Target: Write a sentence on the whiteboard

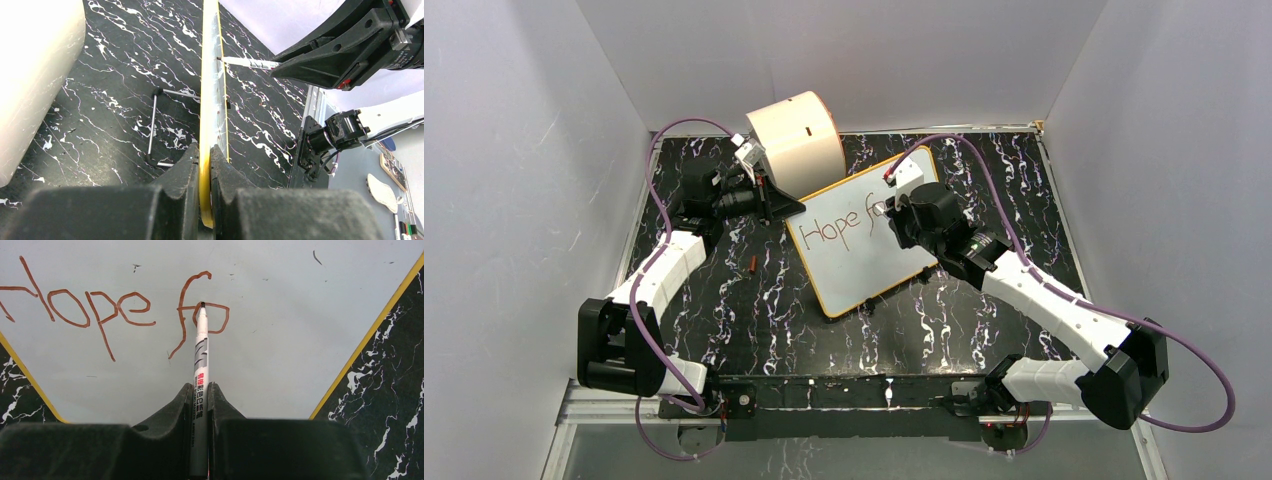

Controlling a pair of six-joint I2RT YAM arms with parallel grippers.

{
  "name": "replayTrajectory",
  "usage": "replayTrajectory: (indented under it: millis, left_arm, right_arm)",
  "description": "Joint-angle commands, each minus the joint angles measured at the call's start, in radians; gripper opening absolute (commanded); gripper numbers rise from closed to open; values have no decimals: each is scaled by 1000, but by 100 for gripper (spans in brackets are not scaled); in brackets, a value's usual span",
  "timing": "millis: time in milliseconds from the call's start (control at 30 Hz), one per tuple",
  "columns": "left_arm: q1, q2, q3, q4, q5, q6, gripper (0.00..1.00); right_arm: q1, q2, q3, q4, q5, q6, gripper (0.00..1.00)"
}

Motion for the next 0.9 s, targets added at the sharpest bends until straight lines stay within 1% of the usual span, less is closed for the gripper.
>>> replayTrajectory:
  millis: [0,267,867]
  left_arm:
    - [-32,27,-5,-70,-9,67,0]
    - [-32,26,-4,-78,-16,71,0]
    - [-32,28,-2,-79,-14,72,0]
  right_arm:
    - [1,-14,39,1,-20,-22,0]
    - [-11,-46,46,-18,53,-31,0]
    - [-43,-52,49,44,51,-31,0]
